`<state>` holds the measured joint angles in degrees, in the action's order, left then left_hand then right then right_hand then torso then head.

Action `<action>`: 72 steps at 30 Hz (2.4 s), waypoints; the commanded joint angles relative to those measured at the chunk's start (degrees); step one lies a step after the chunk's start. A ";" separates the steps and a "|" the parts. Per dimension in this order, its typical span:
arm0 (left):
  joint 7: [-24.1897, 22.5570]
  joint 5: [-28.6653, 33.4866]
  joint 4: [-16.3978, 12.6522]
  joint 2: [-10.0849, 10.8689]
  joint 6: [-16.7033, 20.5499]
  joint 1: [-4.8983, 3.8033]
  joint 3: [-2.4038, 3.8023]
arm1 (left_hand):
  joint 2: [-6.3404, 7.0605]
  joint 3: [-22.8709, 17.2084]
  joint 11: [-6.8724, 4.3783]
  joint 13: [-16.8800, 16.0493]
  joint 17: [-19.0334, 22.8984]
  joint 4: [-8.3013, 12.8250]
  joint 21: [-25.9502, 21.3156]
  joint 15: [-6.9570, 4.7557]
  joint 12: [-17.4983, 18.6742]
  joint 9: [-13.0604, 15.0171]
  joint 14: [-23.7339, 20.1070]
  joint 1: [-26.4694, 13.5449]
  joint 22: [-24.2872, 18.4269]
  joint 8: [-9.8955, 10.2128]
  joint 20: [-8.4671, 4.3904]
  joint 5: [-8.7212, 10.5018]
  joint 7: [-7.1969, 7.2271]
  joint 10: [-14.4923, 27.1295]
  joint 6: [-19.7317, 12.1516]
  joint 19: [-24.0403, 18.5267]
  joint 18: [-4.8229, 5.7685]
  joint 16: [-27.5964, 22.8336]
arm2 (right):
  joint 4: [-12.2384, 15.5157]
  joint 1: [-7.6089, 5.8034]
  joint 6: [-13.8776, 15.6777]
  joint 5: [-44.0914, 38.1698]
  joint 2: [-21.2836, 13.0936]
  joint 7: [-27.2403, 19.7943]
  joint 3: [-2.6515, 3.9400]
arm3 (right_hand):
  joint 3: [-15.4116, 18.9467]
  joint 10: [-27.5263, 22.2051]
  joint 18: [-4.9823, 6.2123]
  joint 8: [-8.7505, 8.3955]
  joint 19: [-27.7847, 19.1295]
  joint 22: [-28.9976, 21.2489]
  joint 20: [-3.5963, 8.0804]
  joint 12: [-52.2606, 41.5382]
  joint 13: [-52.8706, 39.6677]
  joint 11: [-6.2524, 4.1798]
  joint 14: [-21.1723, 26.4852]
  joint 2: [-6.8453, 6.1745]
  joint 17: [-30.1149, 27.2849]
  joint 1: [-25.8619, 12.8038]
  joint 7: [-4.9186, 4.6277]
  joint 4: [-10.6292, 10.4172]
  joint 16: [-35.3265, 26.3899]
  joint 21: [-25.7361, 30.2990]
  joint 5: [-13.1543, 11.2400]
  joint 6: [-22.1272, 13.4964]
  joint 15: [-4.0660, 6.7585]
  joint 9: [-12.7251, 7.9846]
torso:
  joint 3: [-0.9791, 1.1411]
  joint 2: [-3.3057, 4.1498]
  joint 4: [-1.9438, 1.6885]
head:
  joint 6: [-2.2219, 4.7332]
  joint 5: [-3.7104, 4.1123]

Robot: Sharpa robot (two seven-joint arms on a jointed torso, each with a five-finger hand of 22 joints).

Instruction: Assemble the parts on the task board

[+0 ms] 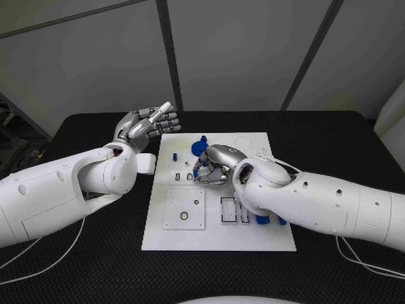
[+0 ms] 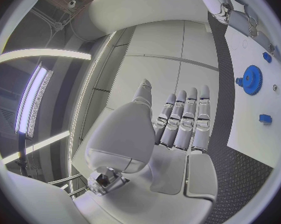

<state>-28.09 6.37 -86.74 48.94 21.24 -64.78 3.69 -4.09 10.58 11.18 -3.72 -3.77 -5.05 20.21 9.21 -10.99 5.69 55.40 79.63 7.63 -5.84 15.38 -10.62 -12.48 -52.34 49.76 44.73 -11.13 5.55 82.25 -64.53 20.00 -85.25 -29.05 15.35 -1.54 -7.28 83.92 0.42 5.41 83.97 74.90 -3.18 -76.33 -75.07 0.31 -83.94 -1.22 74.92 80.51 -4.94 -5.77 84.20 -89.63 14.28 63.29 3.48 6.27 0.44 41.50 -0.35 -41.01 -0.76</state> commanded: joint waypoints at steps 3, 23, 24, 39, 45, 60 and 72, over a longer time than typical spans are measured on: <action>-0.09 -0.42 -0.04 0.02 -0.78 -0.10 0.05 | -0.37 -0.03 -0.05 0.06 0.08 0.43 -0.19 0.27 0.24 0.10 -0.08 -0.03 -0.06 0.27 0.00 0.38 -1.14 -0.28 0.36 -0.13 0.86 -0.25 | -0.24 -0.07 -1.68 -1.27 0.21 1.04 0.02 | -0.12 -0.15 -0.42 0.14 6.03 15.10 0.50 0.17 -4.30 -0.20 -3.54 0.44 3.04 -0.35 0.20 0.33 0.07 -0.37 0.33 0.46 0.35 0.48 | -0.05 -0.07 -0.05 | -0.09 0.03; 0.04 -0.42 -0.05 0.11 -0.80 -0.10 0.05 | -0.40 0.01 -0.03 0.06 0.08 0.48 -0.21 0.29 0.28 0.10 -0.11 -0.06 -0.08 0.30 0.01 0.39 -1.16 -0.29 0.37 -0.17 0.87 -0.31 | -0.89 -0.07 -4.85 -1.71 0.79 2.24 0.02 | 0.17 -0.67 -0.42 -1.10 6.03 15.10 0.36 1.14 -3.69 0.18 -3.36 -0.15 2.29 -1.18 -0.29 0.51 -0.37 -0.37 0.35 -0.69 0.11 0.30 | -0.04 -0.05 -0.02 | 0.04 -0.45; 0.06 -0.42 -0.05 0.12 -0.82 -0.10 0.05 | -0.40 0.01 -0.03 0.06 0.08 0.48 -0.21 0.29 0.28 0.10 -0.11 -0.06 -0.08 0.30 0.01 0.39 -1.16 -0.29 0.37 -0.17 0.87 -0.31 | -0.91 -0.07 -4.99 -1.78 0.78 2.31 0.02 | 0.20 -0.71 -0.42 -1.19 6.03 15.10 0.34 1.22 -3.64 0.21 -3.35 -0.21 2.25 -1.24 -0.33 0.52 -0.39 -0.37 0.34 -0.78 0.08 0.28 | -0.02 -0.04 -0.02 | 0.03 -0.43; 0.22 -0.42 -0.04 0.06 -0.97 -0.10 0.05 | -0.44 0.04 -0.02 0.06 0.08 0.52 -0.23 0.30 0.31 0.10 -0.13 -0.08 -0.11 0.33 0.02 0.40 -1.18 -0.30 0.37 -0.19 0.87 -0.35 | -1.05 -0.07 -5.61 -2.36 0.80 2.95 0.02 | 0.46 -1.13 -0.42 -1.88 6.03 15.10 0.10 2.05 -3.10 0.55 -3.26 -0.85 1.89 -1.80 -0.75 0.66 -0.64 -0.37 0.33 -2.02 -0.20 0.06 | -0.03 -0.05 -0.01 | -0.16 -0.36; 0.33 -0.42 -0.01 0.02 -1.06 -0.10 0.05 | -0.44 0.04 -0.02 0.06 0.08 0.52 -0.23 0.30 0.31 0.10 -0.13 -0.08 -0.11 0.33 0.02 0.40 -1.18 -0.30 0.37 -0.19 0.87 -0.35 | -1.02 -0.07 -5.29 -2.47 0.85 3.15 0.02 | 0.90 -1.51 -0.42 -1.98 6.03 15.10 -0.13 2.84 -2.56 0.89 -3.23 -1.49 1.73 -2.61 -1.14 0.48 -0.76 -0.37 0.18 -3.43 -0.45 -0.20 | -0.04 -0.05 -0.03 | -0.18 -0.36; 0.52 -0.42 0.04 0.02 -1.15 -0.10 0.05 | -0.44 0.04 -0.02 0.06 0.08 0.52 -0.23 0.30 0.31 0.10 -0.13 -0.08 -0.11 0.33 0.02 0.40 -1.18 -0.30 0.37 -0.19 0.87 -0.35 | -1.02 -0.07 -4.20 -2.51 0.97 3.09 0.02 | 2.39 -2.71 -0.42 -1.94 6.03 15.10 -0.66 5.27 -0.86 1.46 -3.12 -2.74 1.20 -4.88 -1.71 -0.85 -1.14 -0.37 -0.11 -6.90 -0.94 -0.70 | -0.03 -0.07 0.00 | -0.12 -0.16; 2.10 -3.20 0.28 0.11 -1.32 -0.10 0.05 | -0.74 0.26 -0.27 -0.11 0.00 0.83 -0.22 0.16 -0.05 0.40 0.29 -0.24 -0.24 -0.08 -0.01 0.24 -1.05 -1.53 1.61 -0.16 0.79 -0.40 | 1.45 0.09 1.61 -1.49 -0.88 0.25 0.03 | 5.28 -4.31 -0.42 -1.81 6.03 15.10 -1.50 8.36 1.41 2.53 -2.64 -8.66 -0.75 -5.21 -2.89 -7.95 -2.42 -0.37 0.36 -13.81 -1.82 -2.38 | 0.05 -0.17 -0.06 | 0.02 -0.29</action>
<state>-27.04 5.85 -86.50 49.00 20.78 -64.78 3.69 -4.23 10.84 10.98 -3.75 -3.77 -4.47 20.21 9.21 -10.86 5.98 55.40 79.48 7.45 -5.67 15.38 -10.40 -12.84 -53.46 50.96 44.73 -11.13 5.32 82.96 -64.40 17.87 -87.37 -29.42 17.35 -1.53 -2.17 80.03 0.43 3.77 83.95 74.90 -4.41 -68.23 -73.76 2.97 -84.13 -9.36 74.31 75.13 -7.78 -13.01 82.00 -89.63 14.28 49.69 2.04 3.89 0.42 41.42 -0.35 -41.07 -0.93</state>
